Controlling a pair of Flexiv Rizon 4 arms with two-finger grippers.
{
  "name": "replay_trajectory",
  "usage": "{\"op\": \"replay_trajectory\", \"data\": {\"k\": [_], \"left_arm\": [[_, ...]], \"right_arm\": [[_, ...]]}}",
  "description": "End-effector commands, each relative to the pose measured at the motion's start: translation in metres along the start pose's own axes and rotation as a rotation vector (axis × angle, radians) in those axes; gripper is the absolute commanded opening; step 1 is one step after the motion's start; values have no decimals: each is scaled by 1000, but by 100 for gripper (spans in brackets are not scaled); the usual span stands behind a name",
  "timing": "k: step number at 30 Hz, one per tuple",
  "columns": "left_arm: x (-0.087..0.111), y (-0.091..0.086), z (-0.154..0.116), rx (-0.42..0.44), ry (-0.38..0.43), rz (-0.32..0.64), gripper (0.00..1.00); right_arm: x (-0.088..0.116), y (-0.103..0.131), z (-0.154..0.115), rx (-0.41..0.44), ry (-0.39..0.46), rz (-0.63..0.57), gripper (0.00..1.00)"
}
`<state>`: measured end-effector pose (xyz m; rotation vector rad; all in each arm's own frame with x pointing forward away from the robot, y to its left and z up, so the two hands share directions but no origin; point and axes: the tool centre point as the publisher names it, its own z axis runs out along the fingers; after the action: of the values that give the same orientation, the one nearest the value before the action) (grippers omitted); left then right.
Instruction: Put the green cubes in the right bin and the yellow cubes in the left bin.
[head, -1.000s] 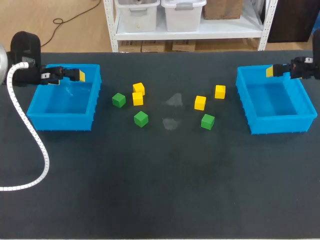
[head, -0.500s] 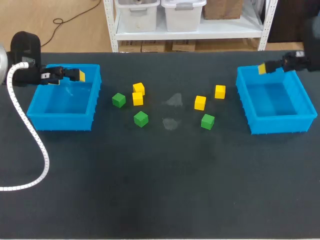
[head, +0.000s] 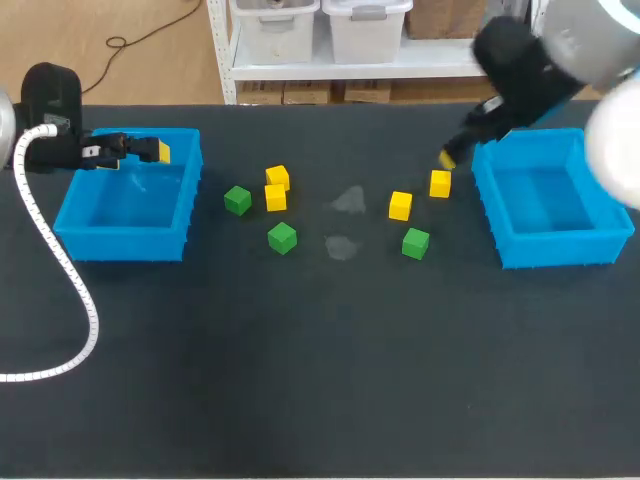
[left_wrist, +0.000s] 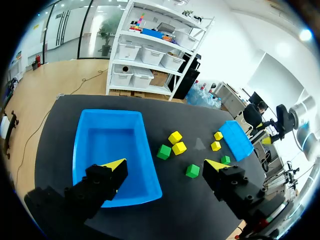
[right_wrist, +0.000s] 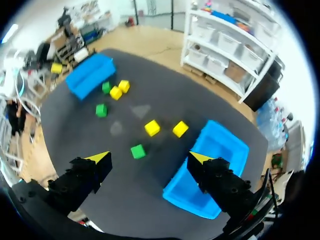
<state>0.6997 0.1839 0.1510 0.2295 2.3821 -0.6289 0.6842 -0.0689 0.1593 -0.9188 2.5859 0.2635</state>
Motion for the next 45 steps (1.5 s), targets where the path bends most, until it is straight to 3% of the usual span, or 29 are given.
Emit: {"op": "replay_trajectory", "data": {"k": [1, 9, 22, 45], "left_arm": [[1, 1, 0, 5, -5, 1, 100], [1, 1, 0, 5, -5, 1, 100], [1, 1, 0, 5, -5, 1, 100], [1, 1, 0, 5, -5, 1, 100]], "right_arm": [[-5, 13, 31, 12, 169, -56, 100], [10, 36, 73, 0, 303, -126, 100], [45, 36, 115, -51, 390, -61, 100], [50, 32, 157, -49, 444, -37, 100]]}}
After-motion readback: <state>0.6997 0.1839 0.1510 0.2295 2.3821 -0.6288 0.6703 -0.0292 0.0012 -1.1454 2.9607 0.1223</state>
